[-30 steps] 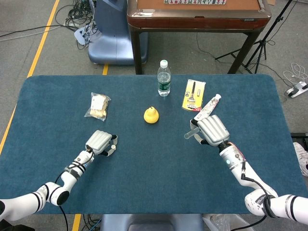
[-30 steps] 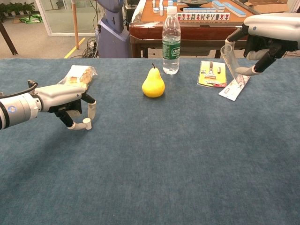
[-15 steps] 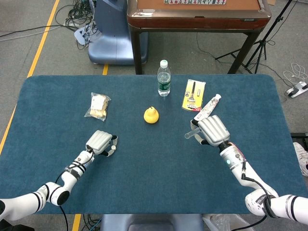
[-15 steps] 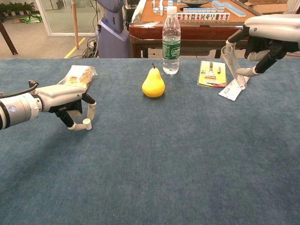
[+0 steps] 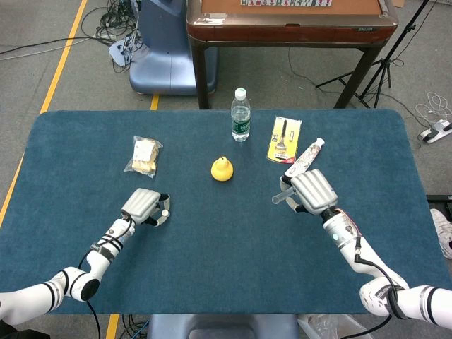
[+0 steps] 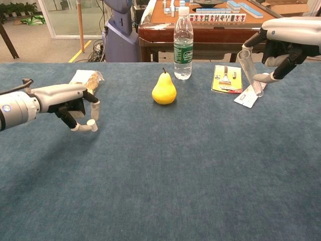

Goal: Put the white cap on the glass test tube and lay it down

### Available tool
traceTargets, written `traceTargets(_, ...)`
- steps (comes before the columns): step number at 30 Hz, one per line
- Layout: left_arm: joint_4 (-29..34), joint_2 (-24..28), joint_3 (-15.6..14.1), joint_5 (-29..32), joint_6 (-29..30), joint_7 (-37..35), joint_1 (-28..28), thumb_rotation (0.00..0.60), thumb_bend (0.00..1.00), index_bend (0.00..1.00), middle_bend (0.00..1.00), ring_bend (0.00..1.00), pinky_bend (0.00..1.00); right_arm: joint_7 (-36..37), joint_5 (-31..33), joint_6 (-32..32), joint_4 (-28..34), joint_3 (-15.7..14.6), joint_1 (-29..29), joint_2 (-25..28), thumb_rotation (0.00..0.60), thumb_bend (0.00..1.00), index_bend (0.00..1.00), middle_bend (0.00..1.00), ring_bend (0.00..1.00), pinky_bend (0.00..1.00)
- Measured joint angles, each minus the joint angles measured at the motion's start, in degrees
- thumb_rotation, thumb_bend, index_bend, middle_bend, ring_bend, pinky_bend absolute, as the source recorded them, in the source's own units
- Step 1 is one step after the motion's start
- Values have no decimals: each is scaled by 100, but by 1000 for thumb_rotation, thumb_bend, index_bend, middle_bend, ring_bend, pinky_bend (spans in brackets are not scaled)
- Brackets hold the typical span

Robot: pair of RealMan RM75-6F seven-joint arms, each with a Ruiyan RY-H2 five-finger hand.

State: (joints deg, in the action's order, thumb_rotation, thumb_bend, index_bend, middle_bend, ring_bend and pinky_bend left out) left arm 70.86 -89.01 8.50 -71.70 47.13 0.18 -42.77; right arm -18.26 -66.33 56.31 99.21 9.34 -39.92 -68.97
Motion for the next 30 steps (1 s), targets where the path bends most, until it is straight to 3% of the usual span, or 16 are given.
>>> traceTargets(19, 2302, 2176, 760, 569, 230, -695, 280, 600, 295, 546, 989, 1000, 1000, 1105, 276, -792, -523, 394, -515, -765, 600, 539, 780, 1000, 1000, 1000)
traceTargets(30, 3130, 2800, 1167, 634, 284, -989, 172, 600, 294, 545, 989, 1000, 1000, 1957, 490, -1238, -852, 747, -889, -1303, 600, 539, 788, 1000, 1000, 1000)
